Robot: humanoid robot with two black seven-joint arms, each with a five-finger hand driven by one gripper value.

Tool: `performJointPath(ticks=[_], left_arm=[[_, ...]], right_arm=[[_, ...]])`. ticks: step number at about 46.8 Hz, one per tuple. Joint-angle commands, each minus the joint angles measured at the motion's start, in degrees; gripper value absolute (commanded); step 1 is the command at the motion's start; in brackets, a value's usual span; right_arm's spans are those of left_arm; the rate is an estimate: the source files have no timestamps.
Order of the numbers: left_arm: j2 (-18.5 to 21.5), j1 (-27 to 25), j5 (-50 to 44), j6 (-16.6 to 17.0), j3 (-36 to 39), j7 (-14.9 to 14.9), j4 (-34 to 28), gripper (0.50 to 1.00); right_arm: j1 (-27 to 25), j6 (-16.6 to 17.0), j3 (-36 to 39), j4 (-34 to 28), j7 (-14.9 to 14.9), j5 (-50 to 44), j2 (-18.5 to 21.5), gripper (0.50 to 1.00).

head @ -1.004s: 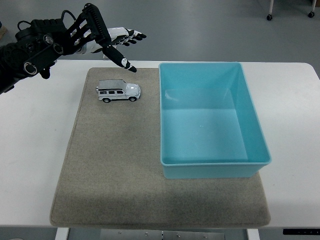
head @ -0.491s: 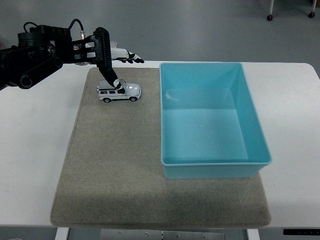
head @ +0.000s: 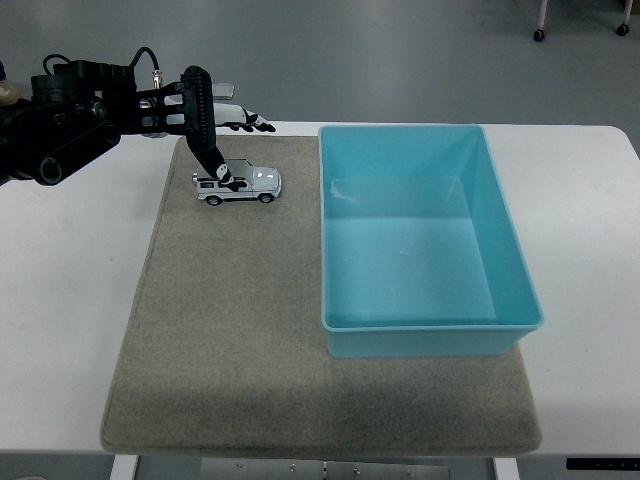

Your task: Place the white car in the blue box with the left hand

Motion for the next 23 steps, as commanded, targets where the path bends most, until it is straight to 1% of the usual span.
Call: performJointPath(ticks=[1,8,13,17,23], left_arm=[[-0.4,0.9,-0.1,0.1,0.0,0.6,0.4,1.0],[-1.0,1.9,0.0,0.2,0.0,1.2,0.5,1.0],[-1.7,2.0,0.0,0.2,0.0,2.6,1.6,1.0],[-1.8,1.8,-0.1,0.2,-0.1,2.7,2.8,1.0],[-1.8,1.5,-0.2,0.2,-0.1,2.6,2.9,1.0]], right_arm=[[0.0,0.0,0.0,0.0,0.0,0.0,0.0,0.936],[-0.1,0.0,0.0,0.0,0.0,0.0,0.0,0.936],[-0.1,0.0,0.0,0.0,0.0,0.0,0.0,0.936],[-0.1,0.0,0.0,0.0,0.0,0.0,0.0,0.936],[0.0,0.0,0.0,0.0,0.0,0.0,0.0,0.936]])
